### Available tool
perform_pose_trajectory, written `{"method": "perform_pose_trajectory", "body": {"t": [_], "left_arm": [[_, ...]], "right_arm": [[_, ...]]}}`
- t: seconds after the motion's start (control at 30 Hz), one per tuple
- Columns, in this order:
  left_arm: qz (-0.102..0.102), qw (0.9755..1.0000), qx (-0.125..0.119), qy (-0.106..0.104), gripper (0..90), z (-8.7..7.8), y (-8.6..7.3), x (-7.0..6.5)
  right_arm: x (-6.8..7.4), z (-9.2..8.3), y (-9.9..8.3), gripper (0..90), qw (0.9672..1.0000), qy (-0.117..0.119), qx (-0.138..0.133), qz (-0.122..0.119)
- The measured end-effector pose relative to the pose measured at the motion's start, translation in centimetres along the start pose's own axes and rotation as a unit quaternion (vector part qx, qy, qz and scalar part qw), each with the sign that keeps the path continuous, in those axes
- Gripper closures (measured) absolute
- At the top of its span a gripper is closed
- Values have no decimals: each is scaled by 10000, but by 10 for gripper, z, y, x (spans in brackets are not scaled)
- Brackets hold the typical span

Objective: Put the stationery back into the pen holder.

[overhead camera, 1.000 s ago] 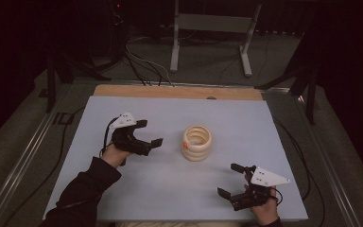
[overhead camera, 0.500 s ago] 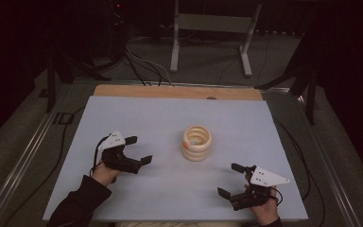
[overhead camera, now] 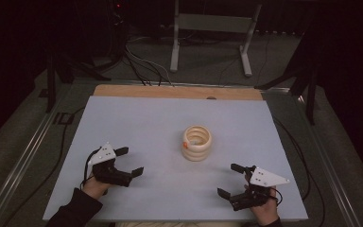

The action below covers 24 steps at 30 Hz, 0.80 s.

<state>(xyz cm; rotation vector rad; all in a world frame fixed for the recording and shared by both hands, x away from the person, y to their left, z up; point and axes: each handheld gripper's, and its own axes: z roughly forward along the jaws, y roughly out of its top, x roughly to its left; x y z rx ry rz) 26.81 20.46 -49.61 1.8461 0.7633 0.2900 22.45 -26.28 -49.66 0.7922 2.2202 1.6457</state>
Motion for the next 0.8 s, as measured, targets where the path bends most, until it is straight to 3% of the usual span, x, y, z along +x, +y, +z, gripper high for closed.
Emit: {"method": "perform_pose_trajectory", "body": {"t": [0.1,0.23,0.43,0.57,0.8], "left_arm": [[43,10000,37,33,0,-6,-6,-3],[-71,9999,-52,58,1,-15,-13,-4],[-106,9995,-142,265,1,-28,-22,-1],[-214,9992,-211,270,1,-29,-24,3],[-194,9993,-193,246,1,-26,-24,2]], "right_arm": [[0,1,0,0,10000,2,8,9],[0,1,0,0,10000,5,9,21],[-1,1,-1,0,10000,20,14,46],[0,2,-1,0,10000,39,35,33],[-2,3,-1,0,10000,18,38,68]]}}
